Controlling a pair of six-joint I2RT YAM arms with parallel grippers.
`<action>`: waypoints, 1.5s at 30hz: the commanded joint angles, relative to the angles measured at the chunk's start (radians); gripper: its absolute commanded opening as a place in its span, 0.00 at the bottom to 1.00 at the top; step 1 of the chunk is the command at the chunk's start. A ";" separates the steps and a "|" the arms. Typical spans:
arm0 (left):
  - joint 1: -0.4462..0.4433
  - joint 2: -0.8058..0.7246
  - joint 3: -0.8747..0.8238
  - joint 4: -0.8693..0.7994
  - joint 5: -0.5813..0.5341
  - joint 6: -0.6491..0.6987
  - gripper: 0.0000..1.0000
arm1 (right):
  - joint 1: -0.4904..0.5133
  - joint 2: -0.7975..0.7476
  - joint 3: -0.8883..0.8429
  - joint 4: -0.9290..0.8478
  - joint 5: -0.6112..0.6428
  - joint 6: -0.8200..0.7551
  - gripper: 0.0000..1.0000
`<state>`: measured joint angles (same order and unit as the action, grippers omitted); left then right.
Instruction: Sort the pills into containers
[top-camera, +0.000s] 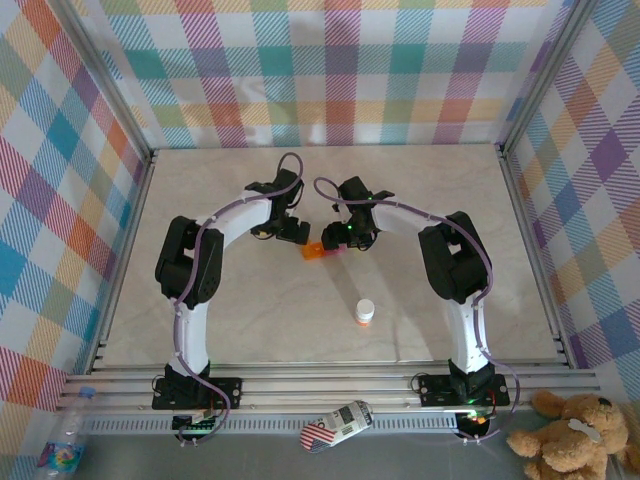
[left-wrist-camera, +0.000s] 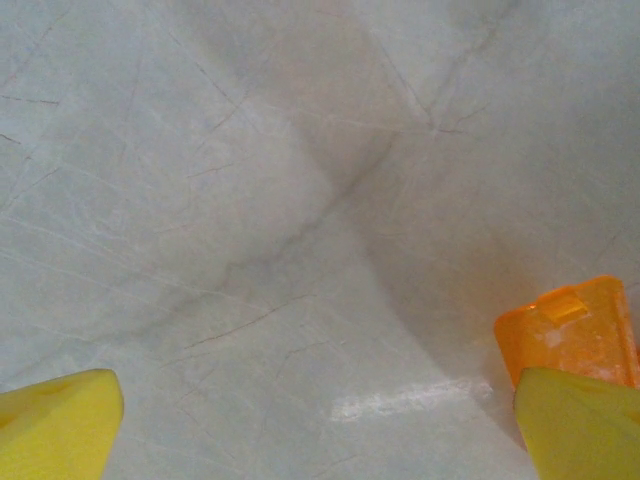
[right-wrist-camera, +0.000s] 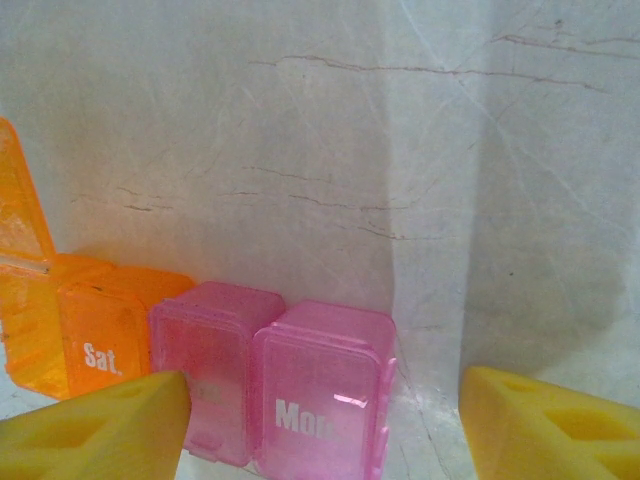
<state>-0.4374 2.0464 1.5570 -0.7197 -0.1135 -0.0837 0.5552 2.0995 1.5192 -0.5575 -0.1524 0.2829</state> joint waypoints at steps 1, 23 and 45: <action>0.009 0.016 0.015 0.008 0.009 -0.013 1.00 | 0.003 0.055 -0.025 -0.012 -0.008 0.020 0.71; 0.020 -0.098 0.092 -0.050 0.063 -0.039 1.00 | 0.002 -0.090 0.138 -0.164 -0.014 0.027 0.73; 0.019 -0.616 -0.366 0.134 0.156 -0.225 1.00 | 0.002 -0.484 -0.234 -0.071 0.161 0.092 0.99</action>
<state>-0.4286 1.4818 1.2247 -0.6582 -0.0071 -0.2546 0.5556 1.6741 1.3178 -0.6437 -0.0536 0.3447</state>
